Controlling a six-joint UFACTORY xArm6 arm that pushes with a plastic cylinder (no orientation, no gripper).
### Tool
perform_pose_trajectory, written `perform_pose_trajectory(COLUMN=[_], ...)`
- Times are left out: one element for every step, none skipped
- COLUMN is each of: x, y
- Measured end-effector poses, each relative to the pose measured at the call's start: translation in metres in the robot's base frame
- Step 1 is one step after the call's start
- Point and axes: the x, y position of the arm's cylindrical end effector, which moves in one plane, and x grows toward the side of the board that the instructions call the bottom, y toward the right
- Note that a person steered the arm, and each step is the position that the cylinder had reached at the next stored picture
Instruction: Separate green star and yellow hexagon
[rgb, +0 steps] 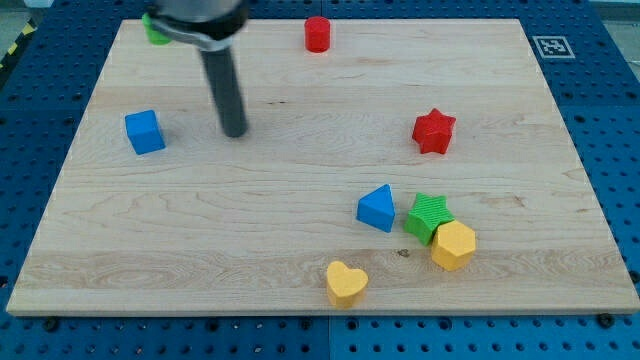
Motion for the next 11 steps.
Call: perform_pose_trajectory(x=[0.023, 0.048, 0.077, 0.112, 0.133, 0.134, 0.136, 0.145, 0.146, 0.146, 0.146], y=[0.031, 0.028, 0.013, 0.014, 0.041, 0.055, 0.063, 0.084, 0.111, 0.152, 0.192])
